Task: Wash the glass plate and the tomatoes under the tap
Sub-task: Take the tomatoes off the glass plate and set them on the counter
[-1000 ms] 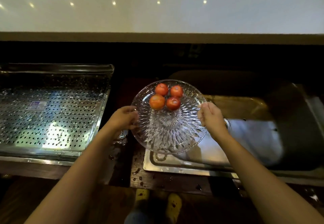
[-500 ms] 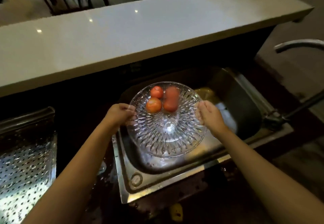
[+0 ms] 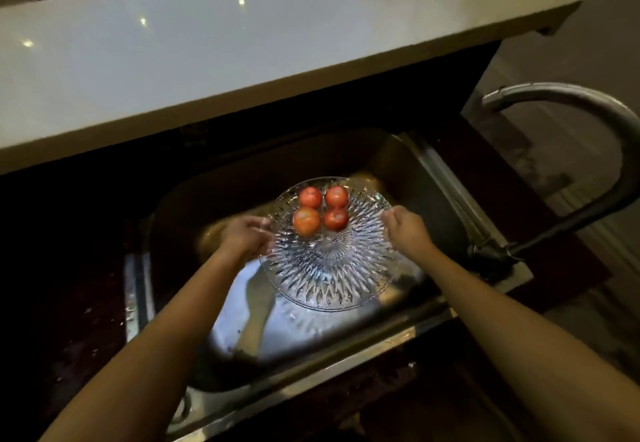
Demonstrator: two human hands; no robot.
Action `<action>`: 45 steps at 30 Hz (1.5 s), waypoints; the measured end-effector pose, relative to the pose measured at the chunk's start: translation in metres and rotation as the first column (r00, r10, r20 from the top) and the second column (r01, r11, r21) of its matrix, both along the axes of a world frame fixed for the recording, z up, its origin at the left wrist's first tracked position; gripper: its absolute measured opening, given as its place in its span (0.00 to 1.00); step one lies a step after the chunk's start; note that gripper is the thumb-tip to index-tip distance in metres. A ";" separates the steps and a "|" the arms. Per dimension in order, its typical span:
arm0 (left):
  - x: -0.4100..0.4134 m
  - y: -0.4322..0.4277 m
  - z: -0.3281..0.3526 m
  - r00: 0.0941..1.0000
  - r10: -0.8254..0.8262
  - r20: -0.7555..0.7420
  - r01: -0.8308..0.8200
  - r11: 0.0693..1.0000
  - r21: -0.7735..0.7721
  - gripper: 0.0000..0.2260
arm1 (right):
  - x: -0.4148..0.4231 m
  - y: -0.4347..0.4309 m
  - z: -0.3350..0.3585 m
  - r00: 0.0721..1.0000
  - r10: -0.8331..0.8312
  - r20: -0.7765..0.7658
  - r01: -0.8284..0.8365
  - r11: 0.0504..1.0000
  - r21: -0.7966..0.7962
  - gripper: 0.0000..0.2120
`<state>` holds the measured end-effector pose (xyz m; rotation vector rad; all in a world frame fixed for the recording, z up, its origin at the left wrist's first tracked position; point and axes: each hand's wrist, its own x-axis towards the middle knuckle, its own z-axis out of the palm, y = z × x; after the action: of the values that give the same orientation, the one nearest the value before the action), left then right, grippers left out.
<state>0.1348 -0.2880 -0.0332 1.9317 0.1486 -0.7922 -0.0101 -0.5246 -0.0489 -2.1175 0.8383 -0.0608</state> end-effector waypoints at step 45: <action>-0.013 -0.040 -0.148 0.851 -0.456 0.262 0.297 0.828 0.476 0.21 | 0.024 -0.026 -0.105 0.878 0.199 -0.436 -0.353 0.884 -0.307 0.17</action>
<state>0.1218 -0.3278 -0.1813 2.5391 -0.3420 -0.6725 0.0140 -0.5501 -0.1542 -2.6554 0.7776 0.4044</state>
